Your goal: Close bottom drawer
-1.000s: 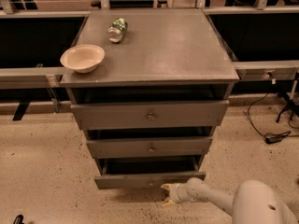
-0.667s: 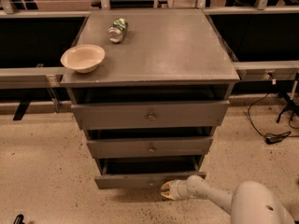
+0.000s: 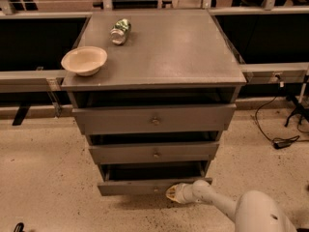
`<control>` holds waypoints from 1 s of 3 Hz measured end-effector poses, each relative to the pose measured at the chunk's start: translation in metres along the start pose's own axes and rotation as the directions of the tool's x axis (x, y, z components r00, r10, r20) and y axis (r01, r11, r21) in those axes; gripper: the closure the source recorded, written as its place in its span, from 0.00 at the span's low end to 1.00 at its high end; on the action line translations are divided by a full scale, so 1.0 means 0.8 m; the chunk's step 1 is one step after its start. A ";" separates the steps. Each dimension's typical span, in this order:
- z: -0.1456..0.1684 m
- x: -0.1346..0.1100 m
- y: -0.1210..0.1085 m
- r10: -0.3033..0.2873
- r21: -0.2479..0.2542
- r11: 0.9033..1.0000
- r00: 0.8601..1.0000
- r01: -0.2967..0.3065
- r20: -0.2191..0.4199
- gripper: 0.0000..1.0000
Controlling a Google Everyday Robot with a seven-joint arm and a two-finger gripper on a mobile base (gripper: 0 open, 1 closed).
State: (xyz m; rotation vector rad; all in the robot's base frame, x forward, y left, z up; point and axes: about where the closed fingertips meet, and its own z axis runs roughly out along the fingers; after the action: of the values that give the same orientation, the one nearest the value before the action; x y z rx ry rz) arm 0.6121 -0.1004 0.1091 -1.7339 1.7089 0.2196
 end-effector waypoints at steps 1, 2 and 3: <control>0.000 0.000 0.000 0.000 0.000 1.000 1.000 0.000 0.000 0.63; 0.000 0.000 0.000 0.000 0.000 1.000 1.000 0.000 0.000 0.40; 0.000 0.000 0.000 0.000 0.000 1.000 1.000 0.000 0.000 0.17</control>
Offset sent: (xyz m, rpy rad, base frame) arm 0.0000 0.0000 0.0000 0.0000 0.0000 0.0000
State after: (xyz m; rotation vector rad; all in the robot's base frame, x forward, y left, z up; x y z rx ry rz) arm 0.6121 -0.1003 0.1090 -1.7339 1.7089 0.2197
